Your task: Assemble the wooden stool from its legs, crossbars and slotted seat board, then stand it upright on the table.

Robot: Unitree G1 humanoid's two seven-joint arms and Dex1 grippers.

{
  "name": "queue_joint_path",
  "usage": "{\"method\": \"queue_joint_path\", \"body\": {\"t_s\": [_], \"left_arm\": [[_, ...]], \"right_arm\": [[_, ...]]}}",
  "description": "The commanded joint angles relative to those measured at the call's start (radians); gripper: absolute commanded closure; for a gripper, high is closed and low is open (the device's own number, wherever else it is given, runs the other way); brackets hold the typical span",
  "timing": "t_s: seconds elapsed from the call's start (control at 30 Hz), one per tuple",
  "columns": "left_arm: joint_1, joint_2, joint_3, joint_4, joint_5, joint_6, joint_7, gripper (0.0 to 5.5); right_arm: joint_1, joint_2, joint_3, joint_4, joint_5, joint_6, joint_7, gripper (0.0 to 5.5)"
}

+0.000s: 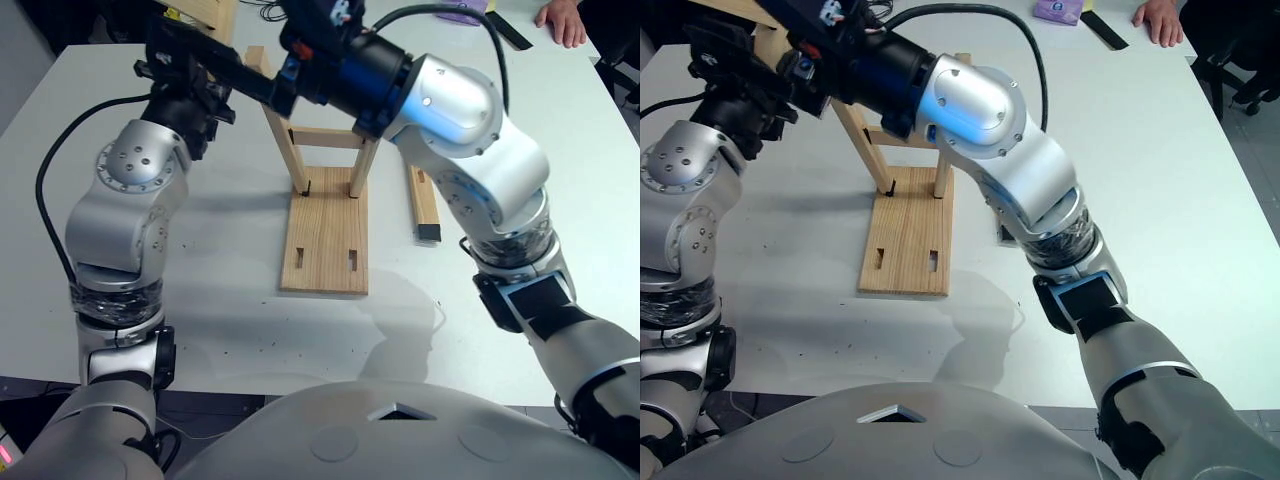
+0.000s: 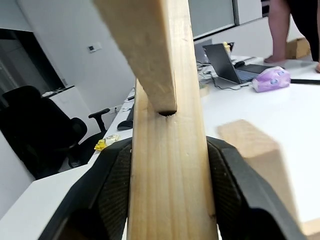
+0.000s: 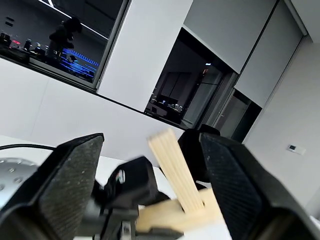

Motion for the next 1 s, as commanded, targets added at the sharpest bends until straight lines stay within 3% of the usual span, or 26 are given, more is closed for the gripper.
{"method": "queue_joint_path", "body": {"t_s": [0.03, 0.63, 1.0], "left_arm": [[0.003, 0.009, -0.036, -0.022, 0.064, 0.012, -0.012, 3.44], [0.048, -0.063, -0.115, -0.139, 0.159, 0.079, -0.053, 3.44], [0.097, -0.075, -0.086, -0.190, 0.193, 0.078, -0.070, 3.44]], "right_arm": [[-0.010, 0.057, 0.022, 0.024, -0.075, -0.022, -0.021, 1.95], [0.002, 0.111, 0.009, 0.199, -0.288, -0.191, 0.004, 1.95], [0.040, 0.100, 0.001, 0.157, -0.298, -0.190, 0.058, 3.51]]}}
